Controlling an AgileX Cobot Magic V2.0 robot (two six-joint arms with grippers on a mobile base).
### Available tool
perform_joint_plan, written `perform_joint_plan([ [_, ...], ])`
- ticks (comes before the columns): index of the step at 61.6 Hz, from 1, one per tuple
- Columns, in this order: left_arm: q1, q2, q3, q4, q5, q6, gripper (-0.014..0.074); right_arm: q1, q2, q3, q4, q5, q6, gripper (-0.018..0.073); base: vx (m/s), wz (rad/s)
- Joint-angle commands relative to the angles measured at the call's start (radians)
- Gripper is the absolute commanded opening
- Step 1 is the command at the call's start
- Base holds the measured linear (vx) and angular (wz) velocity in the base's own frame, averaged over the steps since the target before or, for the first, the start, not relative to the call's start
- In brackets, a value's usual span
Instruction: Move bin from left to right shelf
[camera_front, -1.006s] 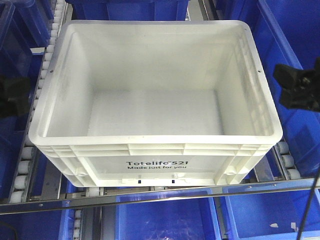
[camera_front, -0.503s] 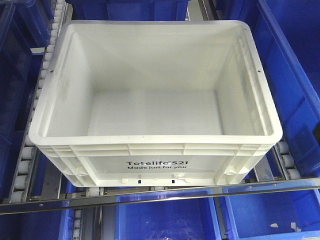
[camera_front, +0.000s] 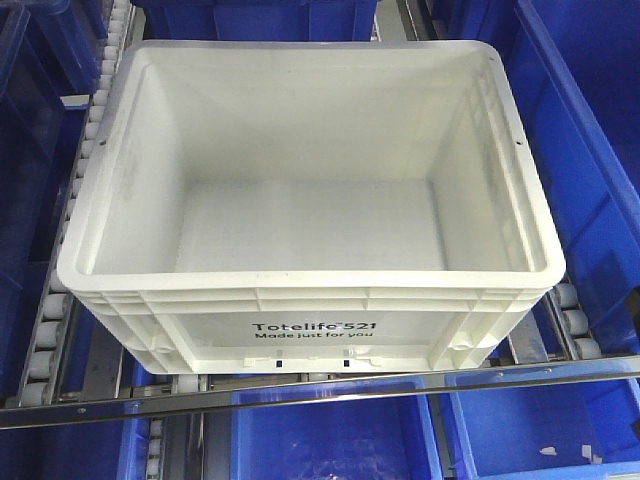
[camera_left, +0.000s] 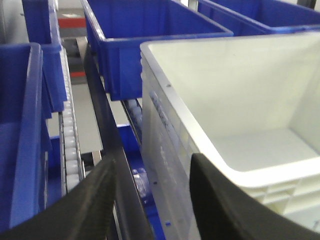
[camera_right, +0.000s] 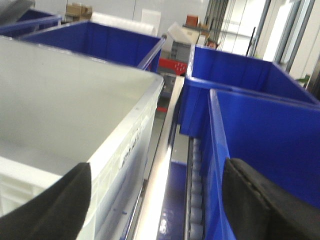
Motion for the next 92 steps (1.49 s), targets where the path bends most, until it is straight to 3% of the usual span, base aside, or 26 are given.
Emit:
perform_joint_plan([
  [1, -0.004, 0.021, -0.001, -0.007, -0.164, 0.000, 0.0334, -0.001, 0.019, -0.009, -0.010, -0.127, -0.011, 0.0531, 0.00, 0.00],
  [29, -0.004, 0.026, 0.010, -0.007, -0.198, 0.000, 0.0327, -0.001, 0.019, -0.009, -0.003, -0.129, -0.007, 0.0512, 0.00, 0.00],
  [35, -0.004, 0.026, 0.010, -0.007, -0.198, 0.000, 0.0254, -0.001, 0.019, -0.009, -0.007, -0.127, -0.011, 0.0397, 0.00, 0.00],
  [42, -0.004, 0.026, 0.010, -0.007, -0.198, 0.000, 0.0034, -0.001, 0.019, -0.009, -0.006, -0.123, -0.011, 0.0098, 0.00, 0.00],
  [45, -0.004, 0.026, 0.010, -0.006, -0.198, 0.000, -0.0010, -0.001, 0.019, -0.009, -0.006, -0.112, -0.009, -0.0014, 0.00, 0.00],
  [92, -0.004, 0.026, 0.010, -0.007, -0.197, 0.000, -0.0009, -0.001, 0.019, -0.009, -0.003, -0.074, -0.007, -0.0008, 0.00, 0.00],
])
